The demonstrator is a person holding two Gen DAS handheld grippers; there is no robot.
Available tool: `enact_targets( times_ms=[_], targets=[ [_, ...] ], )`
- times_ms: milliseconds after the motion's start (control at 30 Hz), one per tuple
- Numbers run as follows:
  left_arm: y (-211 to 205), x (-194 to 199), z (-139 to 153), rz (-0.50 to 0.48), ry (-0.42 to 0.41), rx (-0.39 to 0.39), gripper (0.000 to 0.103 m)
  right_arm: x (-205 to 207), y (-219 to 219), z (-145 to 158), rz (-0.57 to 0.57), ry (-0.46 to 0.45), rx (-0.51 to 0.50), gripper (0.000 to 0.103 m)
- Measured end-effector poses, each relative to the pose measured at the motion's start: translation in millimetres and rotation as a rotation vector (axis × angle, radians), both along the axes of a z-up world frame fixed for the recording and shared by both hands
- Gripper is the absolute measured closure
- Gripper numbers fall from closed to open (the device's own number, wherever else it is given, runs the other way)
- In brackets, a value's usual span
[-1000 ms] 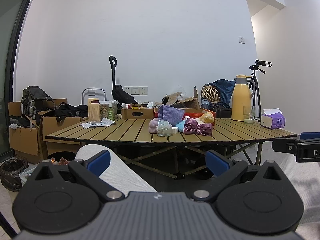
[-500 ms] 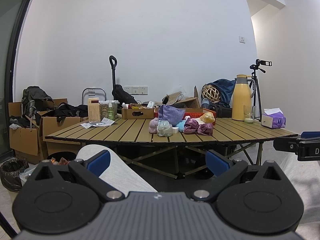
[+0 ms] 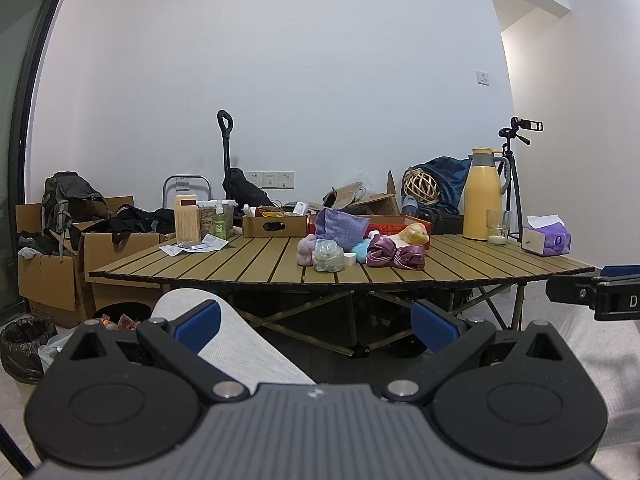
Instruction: Organize soft objects
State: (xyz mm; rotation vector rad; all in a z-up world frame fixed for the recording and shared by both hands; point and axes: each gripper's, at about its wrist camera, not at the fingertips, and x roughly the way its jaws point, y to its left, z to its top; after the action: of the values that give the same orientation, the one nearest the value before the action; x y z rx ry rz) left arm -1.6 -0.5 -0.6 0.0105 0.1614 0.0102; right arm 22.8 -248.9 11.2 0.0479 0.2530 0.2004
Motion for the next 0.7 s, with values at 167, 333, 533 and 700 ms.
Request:
enact_targets(
  times_ms=[167, 333, 533, 700],
  targets=[
    [-0.3, 0.7, -0.2, -0.001, 0.000, 0.002, 0.000, -0.2, -1.1, -1.1, 0.000, 0.001, 0.009, 0.000],
    [-2.4, 3.4, -2.8, -0.006, 0.003, 0.003, 0.000, 1.1, -0.2, -1.2, 0.014, -0.001, 0.008, 0.000],
    [-4.3, 7.1, -4.5, -0.013, 0.006, 0.007, 0.000, 2.2, -2.0, -1.2, 0.015, -0.005, 0.009, 0.000],
    [-4.1, 8.1, -4.4, -0.015, 0.005, 0.007, 0.000, 4.4, -2.8, -1.3, 0.017, -0.004, 0.010, 0.000]
  ],
)
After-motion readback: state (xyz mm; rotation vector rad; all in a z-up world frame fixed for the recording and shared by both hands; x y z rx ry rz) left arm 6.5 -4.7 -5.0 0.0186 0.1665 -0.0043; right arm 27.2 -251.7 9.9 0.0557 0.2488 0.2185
